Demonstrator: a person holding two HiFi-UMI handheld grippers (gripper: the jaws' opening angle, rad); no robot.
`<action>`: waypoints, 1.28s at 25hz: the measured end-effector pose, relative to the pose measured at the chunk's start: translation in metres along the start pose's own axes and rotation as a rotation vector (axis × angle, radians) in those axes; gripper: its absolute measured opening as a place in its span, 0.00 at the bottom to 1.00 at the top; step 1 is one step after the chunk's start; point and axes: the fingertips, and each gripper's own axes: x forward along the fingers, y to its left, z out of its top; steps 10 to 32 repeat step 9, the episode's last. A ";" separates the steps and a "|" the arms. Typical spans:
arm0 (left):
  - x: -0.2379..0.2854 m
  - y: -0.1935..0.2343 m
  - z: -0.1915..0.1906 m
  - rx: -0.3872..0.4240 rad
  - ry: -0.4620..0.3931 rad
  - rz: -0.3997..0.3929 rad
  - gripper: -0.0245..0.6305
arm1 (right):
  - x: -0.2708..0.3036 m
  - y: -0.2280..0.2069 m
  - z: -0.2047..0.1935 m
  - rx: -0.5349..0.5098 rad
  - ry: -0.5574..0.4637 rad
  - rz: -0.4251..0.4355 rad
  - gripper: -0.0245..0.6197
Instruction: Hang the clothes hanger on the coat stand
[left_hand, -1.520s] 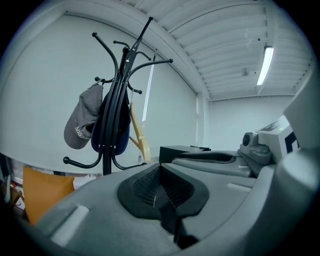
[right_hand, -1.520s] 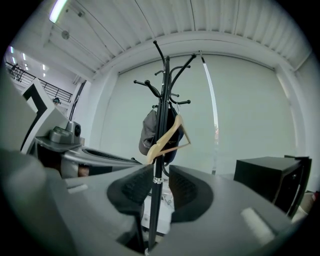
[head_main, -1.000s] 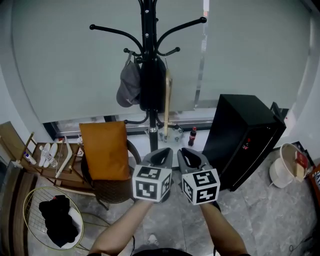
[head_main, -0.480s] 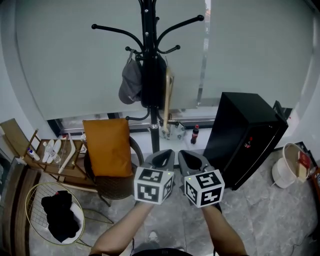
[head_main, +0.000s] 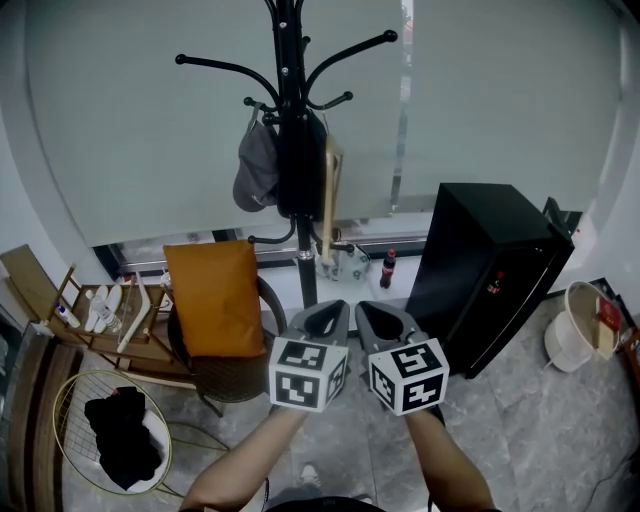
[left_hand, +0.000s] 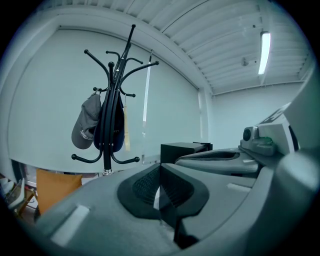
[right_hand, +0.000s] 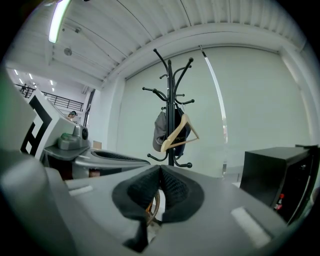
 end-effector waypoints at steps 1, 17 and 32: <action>0.000 0.000 0.000 0.001 0.000 0.000 0.04 | 0.000 -0.001 0.000 0.000 -0.001 -0.001 0.04; 0.001 0.003 0.002 0.012 -0.001 0.000 0.04 | 0.003 -0.003 -0.002 0.004 -0.001 -0.005 0.04; 0.001 0.003 0.002 0.012 -0.001 0.000 0.04 | 0.003 -0.003 -0.002 0.004 -0.001 -0.005 0.04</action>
